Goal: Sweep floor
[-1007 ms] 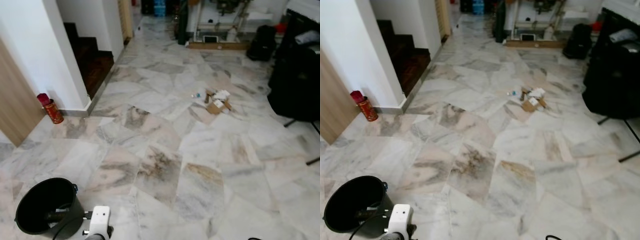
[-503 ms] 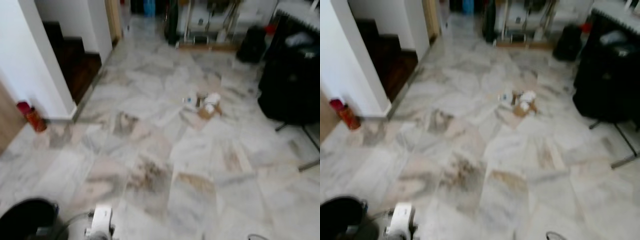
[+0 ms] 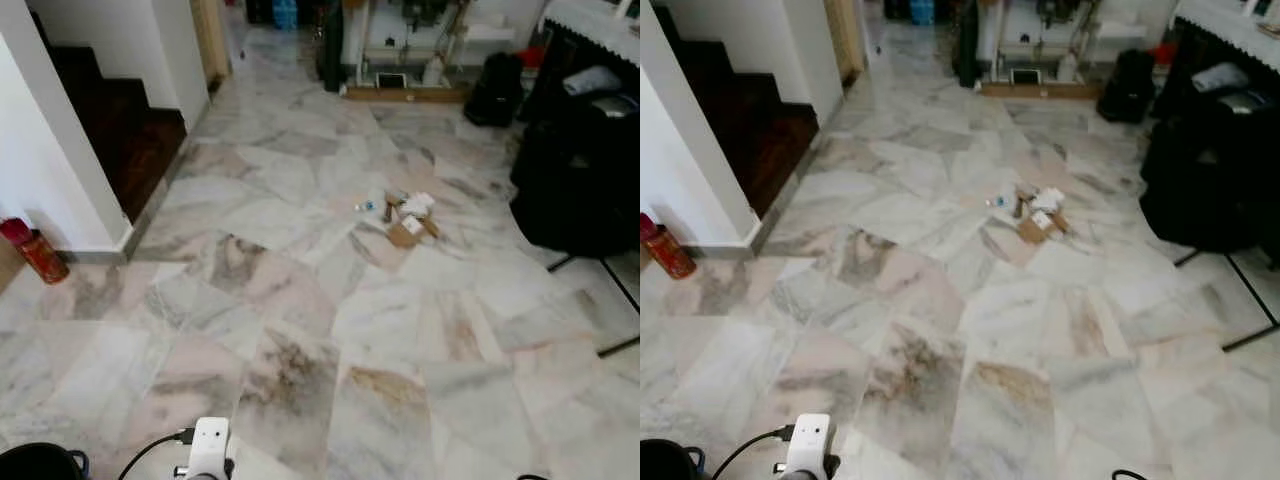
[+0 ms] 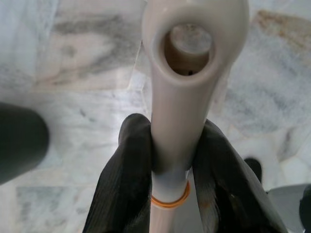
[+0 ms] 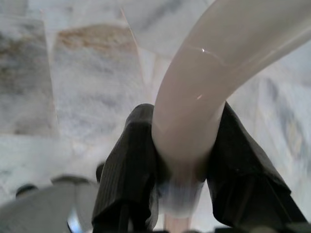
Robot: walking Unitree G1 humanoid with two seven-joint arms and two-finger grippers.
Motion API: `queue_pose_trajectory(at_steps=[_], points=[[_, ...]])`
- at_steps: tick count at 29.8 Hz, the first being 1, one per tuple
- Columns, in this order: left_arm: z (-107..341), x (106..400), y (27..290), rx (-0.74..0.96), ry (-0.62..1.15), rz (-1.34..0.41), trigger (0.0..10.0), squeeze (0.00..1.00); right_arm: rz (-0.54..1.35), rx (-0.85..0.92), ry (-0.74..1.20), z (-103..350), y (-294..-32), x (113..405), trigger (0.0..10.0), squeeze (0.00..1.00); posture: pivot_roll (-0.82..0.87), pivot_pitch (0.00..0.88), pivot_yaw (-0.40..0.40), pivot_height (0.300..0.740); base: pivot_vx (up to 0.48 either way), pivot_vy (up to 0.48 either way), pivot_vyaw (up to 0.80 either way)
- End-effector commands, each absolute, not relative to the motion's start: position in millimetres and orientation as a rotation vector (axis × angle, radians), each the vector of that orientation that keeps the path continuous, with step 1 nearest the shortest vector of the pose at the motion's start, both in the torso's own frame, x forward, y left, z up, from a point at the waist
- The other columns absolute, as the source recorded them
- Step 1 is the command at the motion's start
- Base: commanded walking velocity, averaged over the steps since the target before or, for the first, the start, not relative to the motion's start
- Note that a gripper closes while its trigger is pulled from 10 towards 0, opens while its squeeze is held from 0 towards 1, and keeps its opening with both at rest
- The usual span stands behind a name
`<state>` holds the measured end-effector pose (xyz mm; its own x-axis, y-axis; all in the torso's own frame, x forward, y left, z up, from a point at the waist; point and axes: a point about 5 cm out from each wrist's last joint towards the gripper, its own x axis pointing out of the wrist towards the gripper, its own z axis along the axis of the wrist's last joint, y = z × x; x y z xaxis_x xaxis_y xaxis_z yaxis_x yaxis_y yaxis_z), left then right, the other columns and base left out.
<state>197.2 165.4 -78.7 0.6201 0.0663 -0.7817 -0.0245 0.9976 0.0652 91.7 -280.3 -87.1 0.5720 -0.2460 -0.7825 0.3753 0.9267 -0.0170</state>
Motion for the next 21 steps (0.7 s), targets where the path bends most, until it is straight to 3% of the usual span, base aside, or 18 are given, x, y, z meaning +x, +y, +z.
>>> queue_pose_trajectory(at_steps=[1,21], points=[[-83.2,189.3,163.2,0.018,0.93,0.048,10.0,0.0,-0.362,0.165,0.886,-87.5,-278.2,92.2,10.0,0.0,-0.09,0.0,-0.066,0.74,0.3,0.0,0.0],[-83.2,189.3,163.2,0.018,0.93,0.048,10.0,0.0,-0.362,0.165,0.886,-87.5,-278.2,92.2,10.0,0.0,-0.09,0.0,-0.066,0.74,0.3,0.0,0.0]])
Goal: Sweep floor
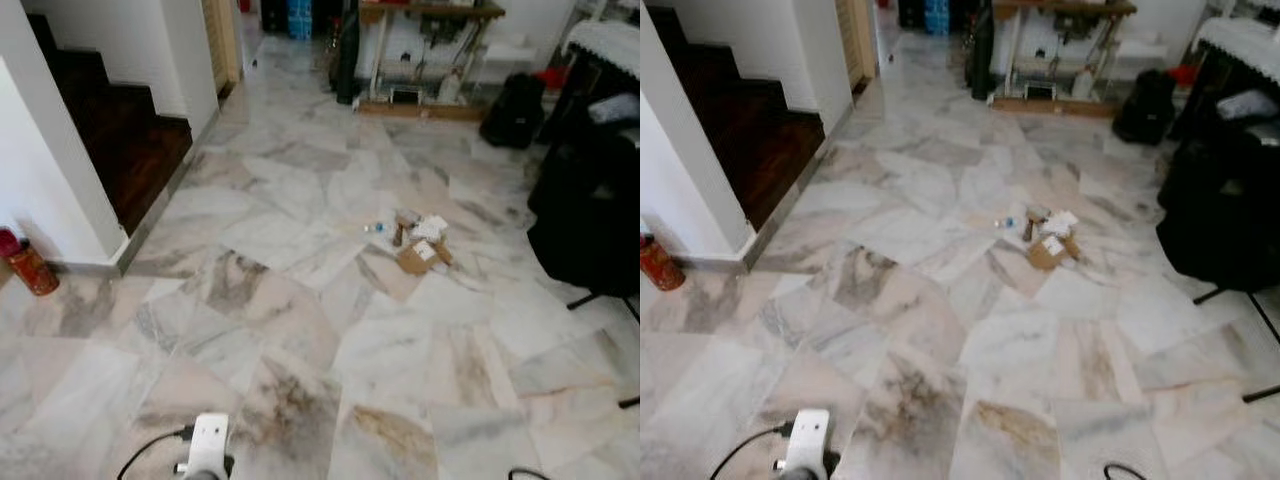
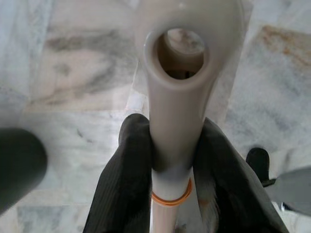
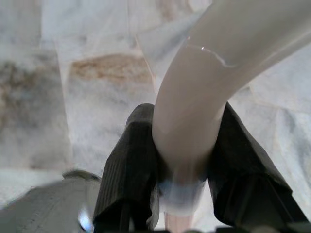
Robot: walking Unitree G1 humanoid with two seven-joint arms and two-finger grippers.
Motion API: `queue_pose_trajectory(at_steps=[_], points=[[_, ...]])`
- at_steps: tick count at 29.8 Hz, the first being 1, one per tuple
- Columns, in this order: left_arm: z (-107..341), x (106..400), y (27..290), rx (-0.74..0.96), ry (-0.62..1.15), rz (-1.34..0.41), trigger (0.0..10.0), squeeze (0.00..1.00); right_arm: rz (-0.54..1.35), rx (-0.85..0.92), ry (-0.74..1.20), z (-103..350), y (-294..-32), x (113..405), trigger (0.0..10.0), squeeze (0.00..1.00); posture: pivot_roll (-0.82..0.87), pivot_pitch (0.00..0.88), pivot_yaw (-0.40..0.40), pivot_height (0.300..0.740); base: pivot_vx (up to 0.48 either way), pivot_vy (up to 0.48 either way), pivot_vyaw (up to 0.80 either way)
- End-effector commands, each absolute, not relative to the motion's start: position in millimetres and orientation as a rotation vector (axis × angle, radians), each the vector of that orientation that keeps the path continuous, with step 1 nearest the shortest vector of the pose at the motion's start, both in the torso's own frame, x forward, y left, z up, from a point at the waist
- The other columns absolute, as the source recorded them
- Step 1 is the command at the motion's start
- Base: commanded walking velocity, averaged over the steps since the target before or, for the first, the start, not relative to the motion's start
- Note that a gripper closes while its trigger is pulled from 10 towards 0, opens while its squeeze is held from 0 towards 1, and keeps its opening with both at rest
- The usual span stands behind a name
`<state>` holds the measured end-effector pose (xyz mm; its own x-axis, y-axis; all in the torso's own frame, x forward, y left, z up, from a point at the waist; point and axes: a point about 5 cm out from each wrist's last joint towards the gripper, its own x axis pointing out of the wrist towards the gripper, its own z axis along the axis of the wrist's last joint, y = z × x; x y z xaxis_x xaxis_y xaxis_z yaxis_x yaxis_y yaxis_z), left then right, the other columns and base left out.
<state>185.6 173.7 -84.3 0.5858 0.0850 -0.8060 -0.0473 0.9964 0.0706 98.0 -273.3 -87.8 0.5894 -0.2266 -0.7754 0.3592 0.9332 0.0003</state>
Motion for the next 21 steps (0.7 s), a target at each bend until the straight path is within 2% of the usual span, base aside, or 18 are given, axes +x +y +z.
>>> queue_pose_trajectory(at_steps=[1,3,4,6,21], points=[[-83,189,163,0.018,0.93,0.048,10.0,0.0,-0.362,0.165,0.886,-88,-278,92,10.0,0.0,-0.09,0.0,-0.066,0.74,0.3,0.0,0.0],[-84,188,162,0.019,0.933,0.048,10.0,0.0,-0.361,0.165,0.889,-87,-279,91,10.0,0.0,-0.09,0.0,-0.064,0.74,0.3,0.0,0.0],[-83,184,185,0.042,0.908,0.073,10.0,0.0,-0.346,0.198,0.889,-91,-268,92,10.0,0.0,-0.01,0.0,-0.025,0.74,0.3,0.0,0.0],[-79,175,219,0.084,0.872,0.107,10.0,0.0,-0.326,0.245,0.893,-96,-251,94,10.0,0.0,-0.01,0.0,-0.023,0.74,0.3,0.0,0.0],[-82,171,214,0.077,0.874,0.086,10.0,0.0,-0.33,0.225,0.902,-97,-252,89,10.0,0.0,-0.03,0.0,-0.025,0.74,0.3,0.0,0.0]])
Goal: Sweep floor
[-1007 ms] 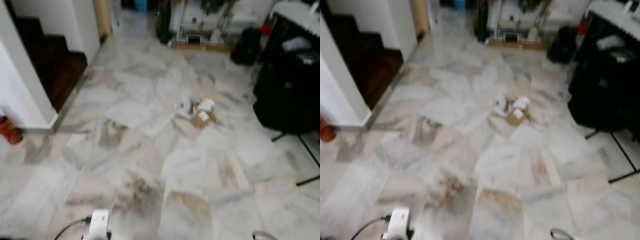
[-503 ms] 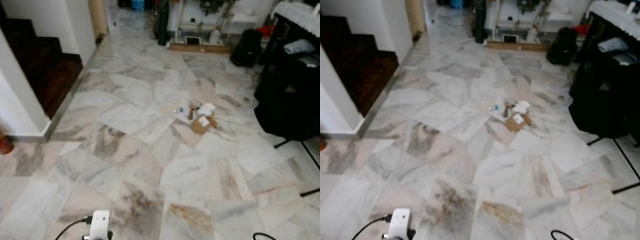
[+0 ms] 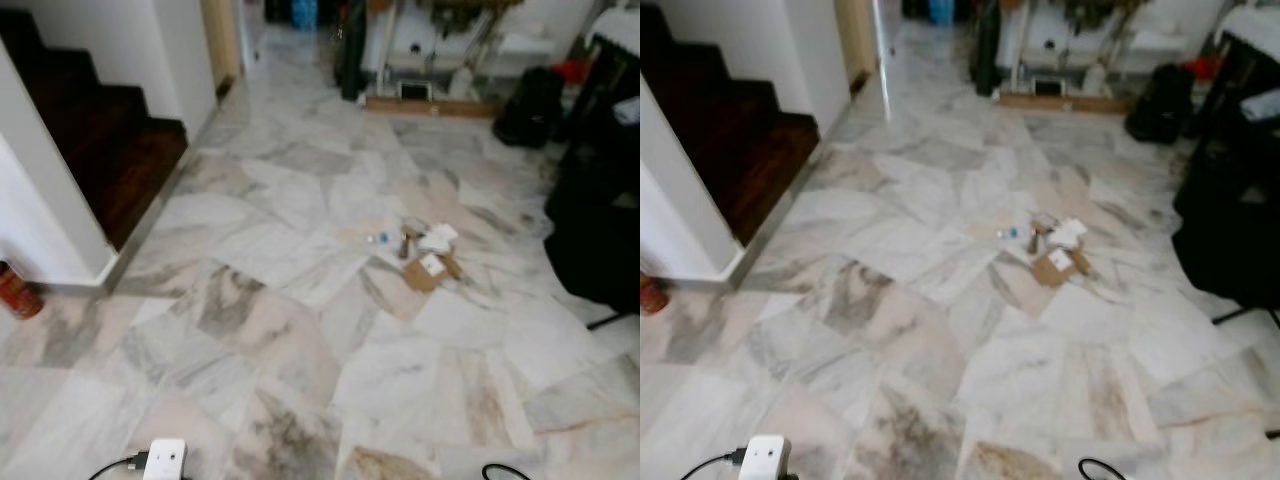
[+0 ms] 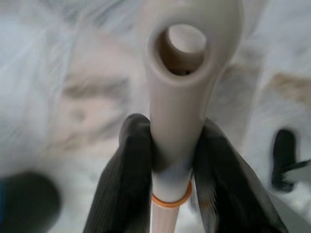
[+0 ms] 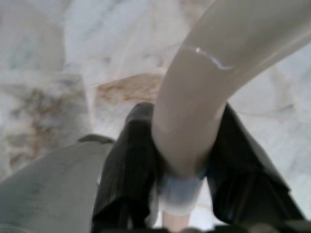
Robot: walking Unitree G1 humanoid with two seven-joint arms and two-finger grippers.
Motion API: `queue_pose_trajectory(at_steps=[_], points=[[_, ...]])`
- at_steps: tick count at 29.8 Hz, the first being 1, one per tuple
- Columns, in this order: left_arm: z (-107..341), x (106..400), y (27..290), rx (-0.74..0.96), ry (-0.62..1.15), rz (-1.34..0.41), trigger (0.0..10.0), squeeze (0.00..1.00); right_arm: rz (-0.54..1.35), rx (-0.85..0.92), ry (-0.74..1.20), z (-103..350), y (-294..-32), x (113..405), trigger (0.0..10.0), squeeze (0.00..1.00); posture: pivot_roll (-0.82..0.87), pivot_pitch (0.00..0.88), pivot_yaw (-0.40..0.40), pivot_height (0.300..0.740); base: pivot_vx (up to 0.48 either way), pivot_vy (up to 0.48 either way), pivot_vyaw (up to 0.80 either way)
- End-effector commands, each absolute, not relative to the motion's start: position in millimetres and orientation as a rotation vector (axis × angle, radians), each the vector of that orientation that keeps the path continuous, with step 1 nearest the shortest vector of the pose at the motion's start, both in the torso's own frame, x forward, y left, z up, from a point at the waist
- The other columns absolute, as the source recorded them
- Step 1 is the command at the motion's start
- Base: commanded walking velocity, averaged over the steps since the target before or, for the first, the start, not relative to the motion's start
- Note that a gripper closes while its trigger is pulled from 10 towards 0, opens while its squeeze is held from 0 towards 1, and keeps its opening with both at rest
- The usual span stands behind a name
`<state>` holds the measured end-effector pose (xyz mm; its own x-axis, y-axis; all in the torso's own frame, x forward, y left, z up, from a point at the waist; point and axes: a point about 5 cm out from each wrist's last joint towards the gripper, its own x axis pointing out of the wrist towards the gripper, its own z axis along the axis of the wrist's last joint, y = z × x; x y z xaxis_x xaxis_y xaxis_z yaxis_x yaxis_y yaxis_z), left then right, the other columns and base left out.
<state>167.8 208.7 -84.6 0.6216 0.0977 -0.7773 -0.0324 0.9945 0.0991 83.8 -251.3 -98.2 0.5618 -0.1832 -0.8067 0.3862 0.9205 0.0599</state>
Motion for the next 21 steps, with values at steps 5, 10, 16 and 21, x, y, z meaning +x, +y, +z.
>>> queue_pose_trajectory(at_steps=[5,10,16,21], points=[[-82.4,168.0,215.5,0.077,0.877,0.085,10.0,0.0,-0.336,0.223,0.905,-96.9,-252.0,87.3,10.0,0.0,-0.03,0.0,-0.031,0.74,0.301,0.0,0.0],[-84.6,163.3,215.4,0.08,0.891,0.084,10.0,0.0,-0.346,0.226,0.919,-97.8,-252.1,85.8,10.0,0.0,-0.04,0.0,-0.029,0.74,0.301,0.0,-0.16],[-84.9,162.9,214.7,0.078,0.892,0.081,10.0,0.0,-0.336,0.217,0.909,-97.0,-252.5,87.1,10.0,0.0,-0.03,0.0,-0.033,0.74,0.3,0.0,-0.37],[-84.3,164.8,213.6,0.073,0.888,0.082,10.0,0.0,-0.338,0.216,0.905,-96.5,-253.2,88.2,10.0,0.0,-0.03,0.0,-0.039,0.74,0.302,0.0,0.0]])
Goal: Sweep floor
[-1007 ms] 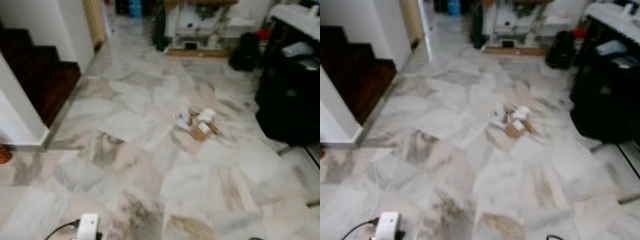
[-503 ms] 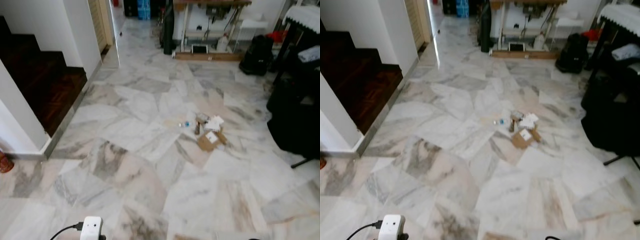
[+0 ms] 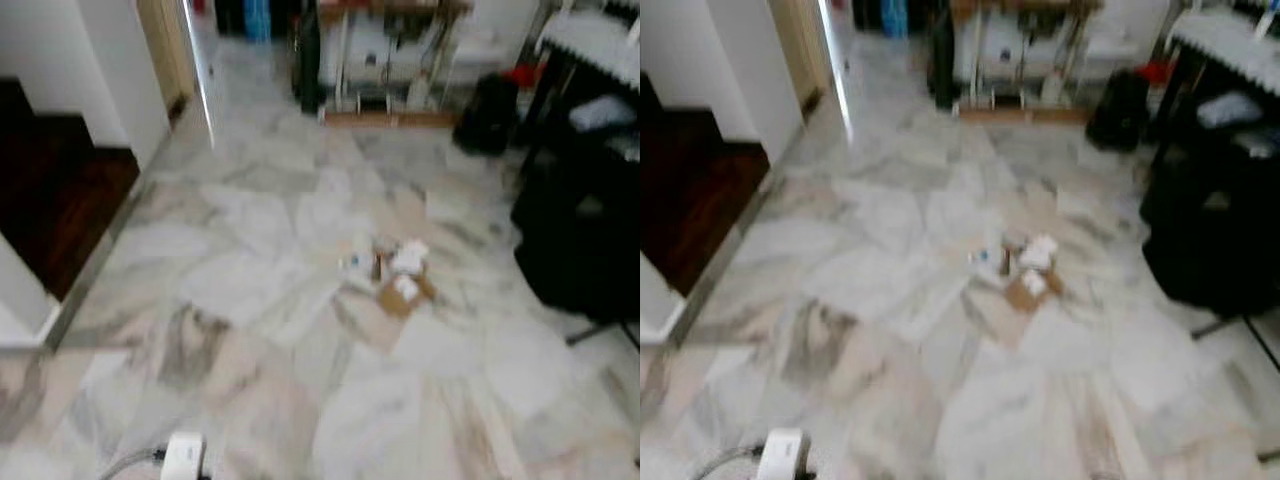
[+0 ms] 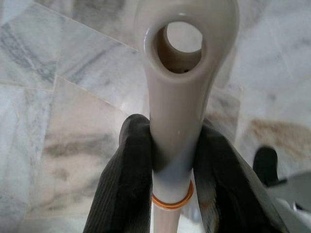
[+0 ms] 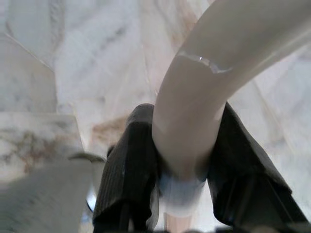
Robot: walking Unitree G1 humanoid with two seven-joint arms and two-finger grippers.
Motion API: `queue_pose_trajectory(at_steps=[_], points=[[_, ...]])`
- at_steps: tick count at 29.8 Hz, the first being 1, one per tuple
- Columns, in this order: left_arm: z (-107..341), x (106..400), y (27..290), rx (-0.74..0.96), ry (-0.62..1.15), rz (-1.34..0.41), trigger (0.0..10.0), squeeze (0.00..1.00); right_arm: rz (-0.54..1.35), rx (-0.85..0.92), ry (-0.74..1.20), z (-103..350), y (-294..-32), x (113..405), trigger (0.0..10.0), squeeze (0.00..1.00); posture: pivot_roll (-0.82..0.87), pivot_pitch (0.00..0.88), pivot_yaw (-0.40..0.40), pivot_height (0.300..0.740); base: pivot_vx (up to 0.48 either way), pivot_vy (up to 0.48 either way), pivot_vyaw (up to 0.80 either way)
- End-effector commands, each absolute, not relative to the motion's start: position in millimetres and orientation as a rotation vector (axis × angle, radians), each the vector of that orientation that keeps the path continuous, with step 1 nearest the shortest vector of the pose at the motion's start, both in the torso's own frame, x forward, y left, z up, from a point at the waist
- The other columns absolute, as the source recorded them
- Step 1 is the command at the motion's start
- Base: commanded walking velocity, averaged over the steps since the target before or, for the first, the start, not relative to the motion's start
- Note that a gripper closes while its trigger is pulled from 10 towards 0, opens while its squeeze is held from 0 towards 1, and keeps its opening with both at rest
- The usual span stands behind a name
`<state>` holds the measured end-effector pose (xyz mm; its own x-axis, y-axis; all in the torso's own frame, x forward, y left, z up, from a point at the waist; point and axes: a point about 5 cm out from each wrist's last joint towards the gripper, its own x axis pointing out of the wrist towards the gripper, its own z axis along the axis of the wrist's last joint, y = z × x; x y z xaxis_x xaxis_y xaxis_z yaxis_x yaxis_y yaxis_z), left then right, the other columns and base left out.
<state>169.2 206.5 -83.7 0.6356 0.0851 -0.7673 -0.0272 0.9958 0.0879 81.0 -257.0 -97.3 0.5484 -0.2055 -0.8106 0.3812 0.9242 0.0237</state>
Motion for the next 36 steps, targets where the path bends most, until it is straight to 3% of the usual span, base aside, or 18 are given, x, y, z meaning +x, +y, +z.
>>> queue_pose_trajectory(at_steps=[1,36], points=[[-84.3,164.8,213.6,0.073,0.888,0.082,10.0,0.0,-0.338,0.216,0.905,-96.5,-253.2,88.2,10.0,0.0,-0.03,0.0,-0.039,0.74,0.3,0.0,0.0],[-85.0,164.4,214.4,0.059,0.9,0.096,10.0,0.0,-0.327,0.213,0.889,-94.7,-253.4,95.5,10.0,0.0,-0.03,0.0,-0.044,0.74,0.301,0.0,0.0]])
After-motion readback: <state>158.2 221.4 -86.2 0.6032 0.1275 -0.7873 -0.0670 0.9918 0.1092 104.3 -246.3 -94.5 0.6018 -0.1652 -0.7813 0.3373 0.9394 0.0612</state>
